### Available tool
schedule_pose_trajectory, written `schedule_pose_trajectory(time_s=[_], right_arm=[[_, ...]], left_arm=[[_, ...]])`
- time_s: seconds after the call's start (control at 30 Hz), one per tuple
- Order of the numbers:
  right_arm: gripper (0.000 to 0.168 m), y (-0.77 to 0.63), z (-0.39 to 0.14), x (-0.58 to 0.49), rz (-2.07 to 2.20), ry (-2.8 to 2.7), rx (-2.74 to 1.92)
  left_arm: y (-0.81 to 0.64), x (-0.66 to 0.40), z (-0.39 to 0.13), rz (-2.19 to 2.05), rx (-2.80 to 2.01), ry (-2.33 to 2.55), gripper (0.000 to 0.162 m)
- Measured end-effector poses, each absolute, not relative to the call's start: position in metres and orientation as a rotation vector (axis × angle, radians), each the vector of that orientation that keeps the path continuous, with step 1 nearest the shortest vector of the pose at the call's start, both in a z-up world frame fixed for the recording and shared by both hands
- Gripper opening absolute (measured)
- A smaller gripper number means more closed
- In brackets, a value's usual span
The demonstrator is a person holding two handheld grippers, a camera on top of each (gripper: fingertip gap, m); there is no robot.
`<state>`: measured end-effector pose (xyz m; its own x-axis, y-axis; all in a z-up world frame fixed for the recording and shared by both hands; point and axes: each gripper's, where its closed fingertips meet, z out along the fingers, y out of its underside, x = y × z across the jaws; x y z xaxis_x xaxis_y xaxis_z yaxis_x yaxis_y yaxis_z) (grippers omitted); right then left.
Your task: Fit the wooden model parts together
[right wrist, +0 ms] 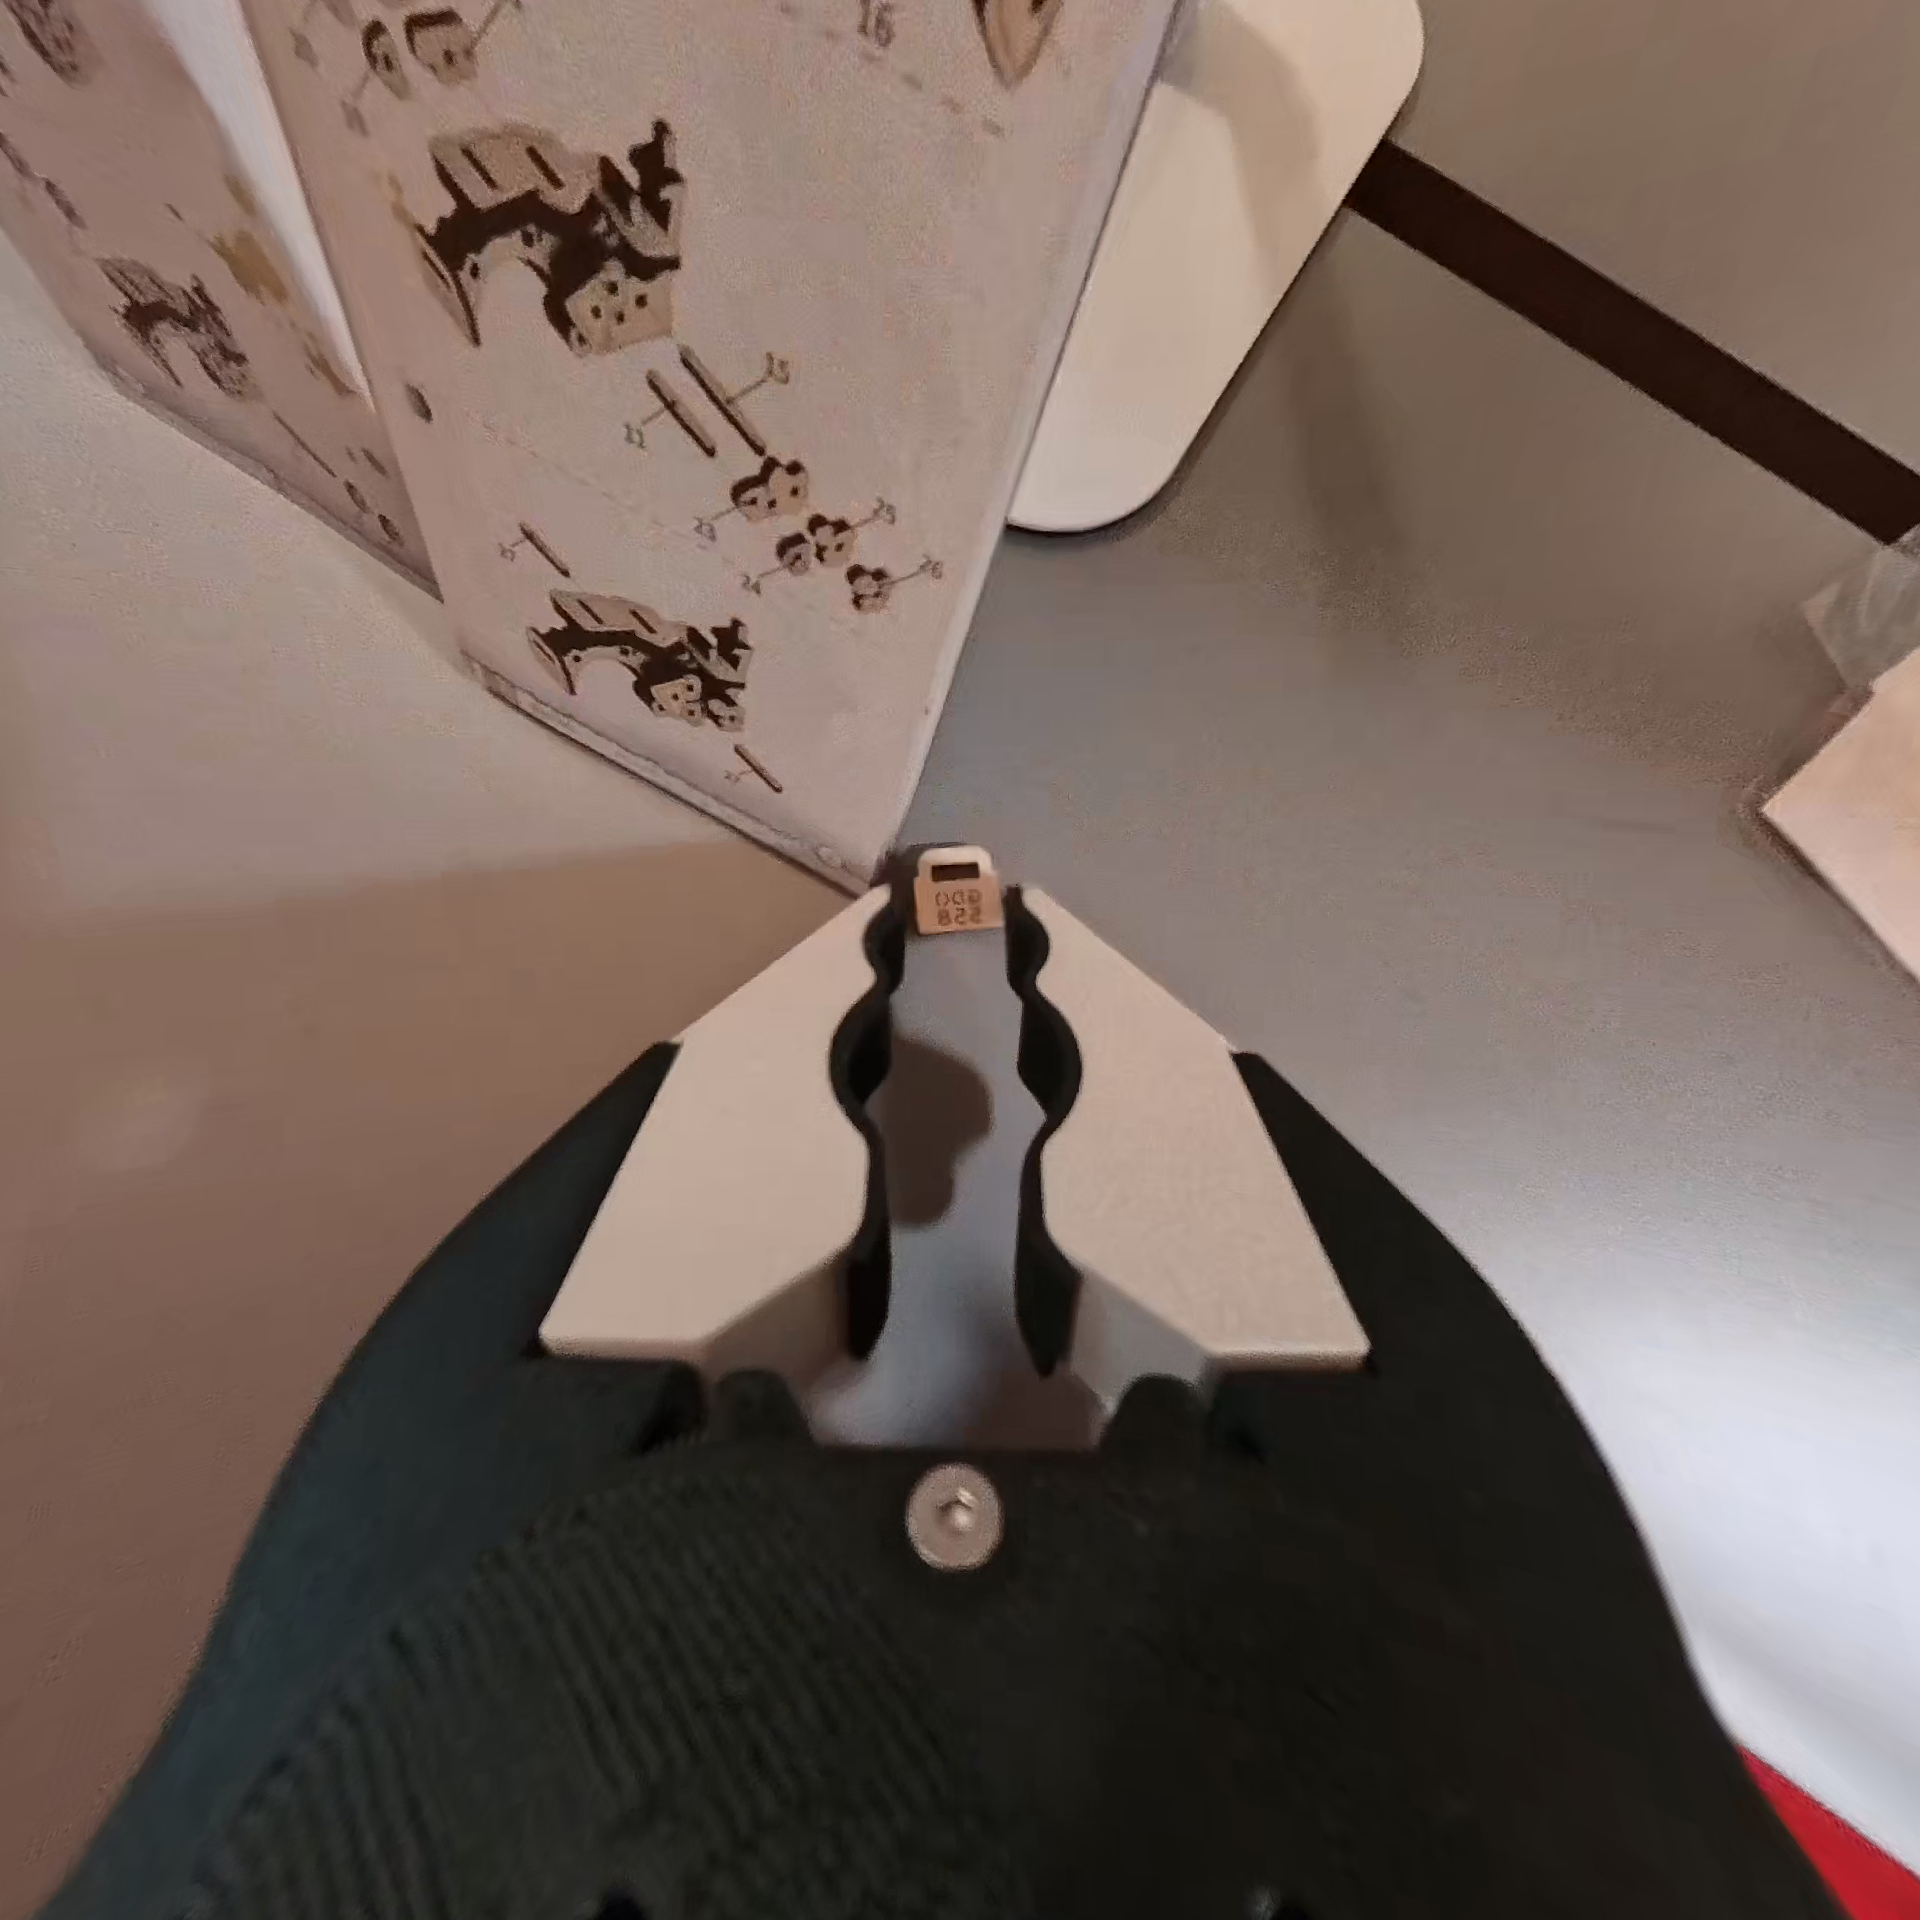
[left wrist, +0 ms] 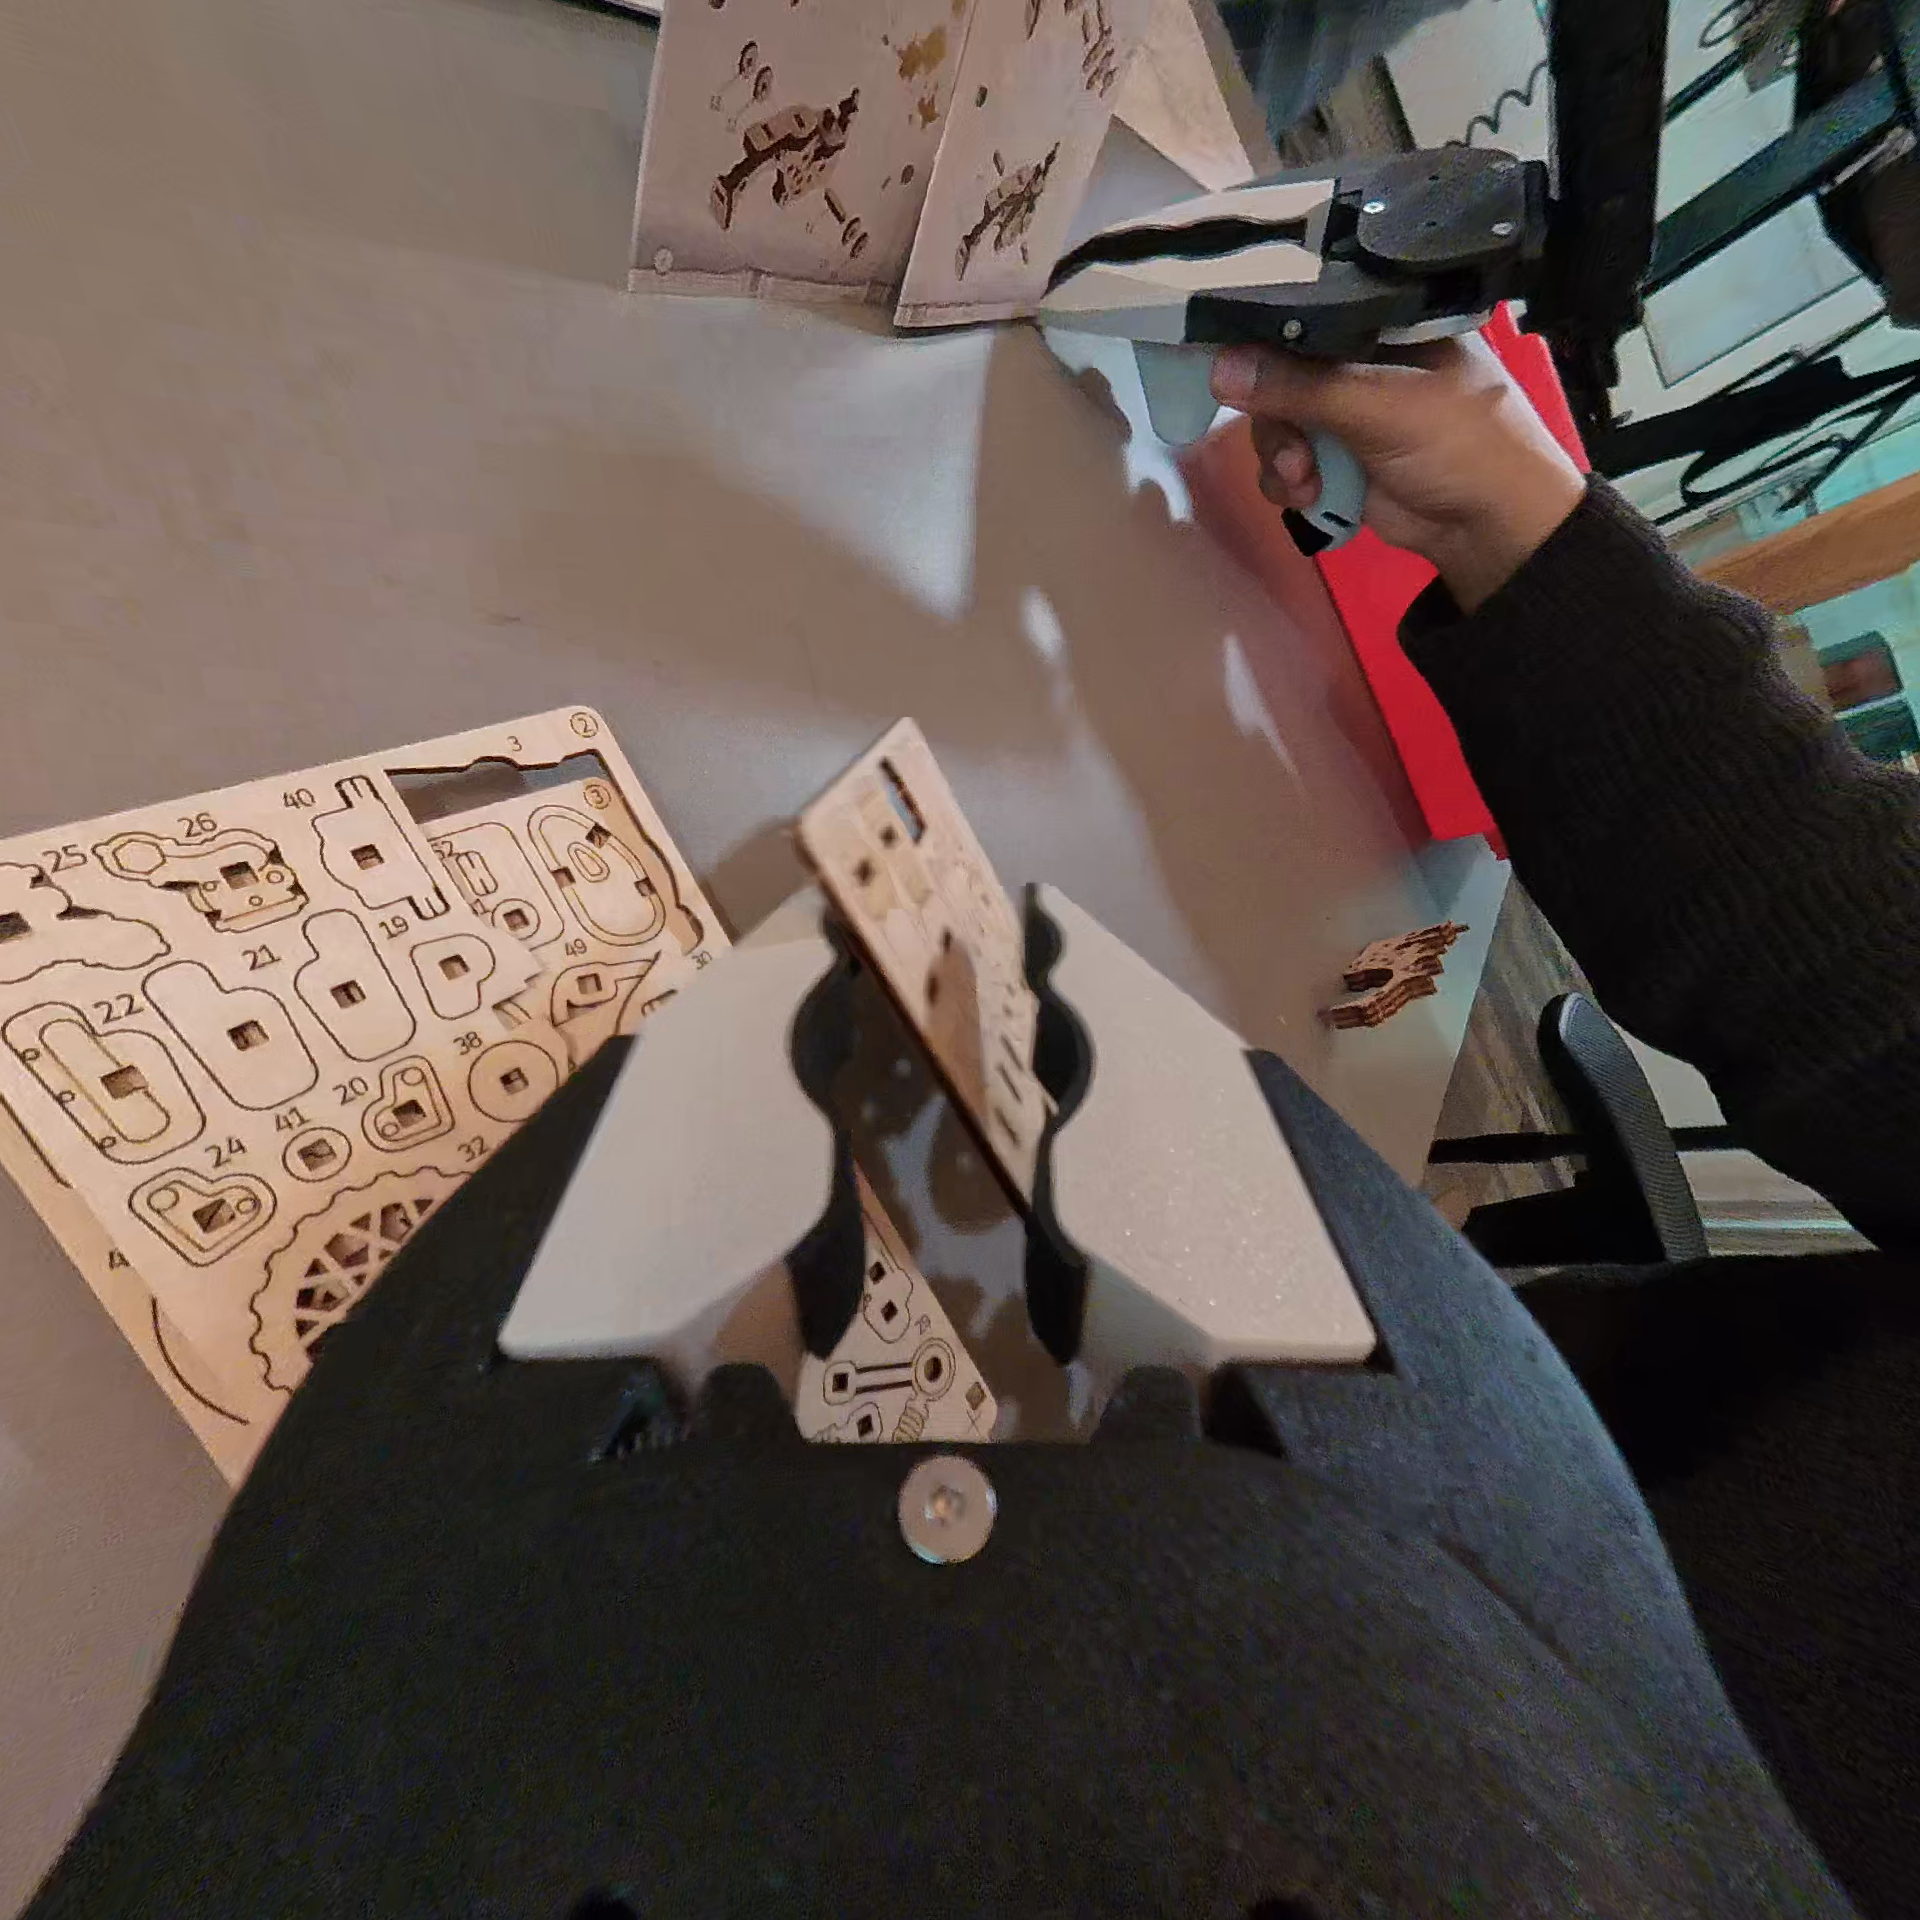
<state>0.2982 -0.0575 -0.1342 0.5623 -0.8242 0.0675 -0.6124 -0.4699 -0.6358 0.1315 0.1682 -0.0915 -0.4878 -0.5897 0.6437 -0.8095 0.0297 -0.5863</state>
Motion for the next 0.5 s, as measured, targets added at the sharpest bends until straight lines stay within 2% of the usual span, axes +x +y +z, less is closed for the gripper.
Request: schedule_pose_trajectory(time_s=[0.03, 0.1, 0.5], right_arm=[[0.015, -0.057, -0.135, 0.298, -0.492, 1.152, -2.238], [0.015, -0.057, -0.135, 0.297, -0.497, 1.141, -2.243], [0.014, -0.077, -0.117, 0.272, -0.501, 1.329, -2.095]], left_arm=[[0.168, 0.130, -0.089, 1.451, 1.425, -2.071, 0.015], [0.166, 0.125, -0.083, 1.466, 1.380, -2.014, 0.008], [0.199, 0.118, -0.062, 1.520, 1.388, -1.876, 0.002]])
